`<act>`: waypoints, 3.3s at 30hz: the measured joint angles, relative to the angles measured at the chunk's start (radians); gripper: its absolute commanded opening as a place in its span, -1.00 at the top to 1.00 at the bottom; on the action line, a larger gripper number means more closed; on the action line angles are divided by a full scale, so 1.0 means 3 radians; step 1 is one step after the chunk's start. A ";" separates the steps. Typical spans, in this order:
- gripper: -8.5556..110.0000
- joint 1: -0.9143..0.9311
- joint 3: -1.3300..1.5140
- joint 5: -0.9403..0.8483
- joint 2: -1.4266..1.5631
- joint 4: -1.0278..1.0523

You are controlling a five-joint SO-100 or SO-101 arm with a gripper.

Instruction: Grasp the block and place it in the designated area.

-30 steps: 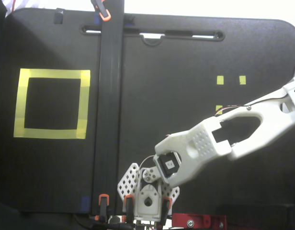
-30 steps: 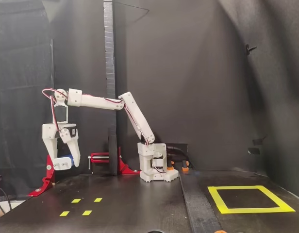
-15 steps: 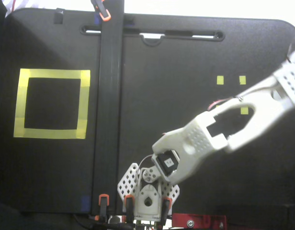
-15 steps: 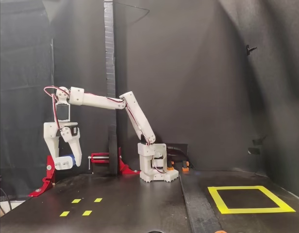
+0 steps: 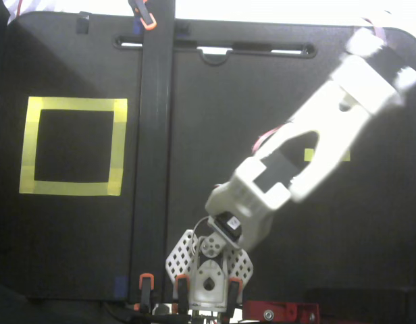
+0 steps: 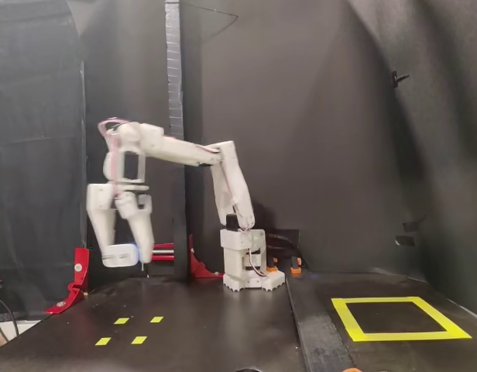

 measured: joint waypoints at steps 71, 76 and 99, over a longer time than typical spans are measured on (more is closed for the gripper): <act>0.45 -0.5062 0.0470 0.4520 0.0138 0.0128; 0.45 -0.5098 0.0476 0.4520 0.0138 0.0066; 0.45 -0.5221 0.0481 0.4607 -0.0920 -0.0476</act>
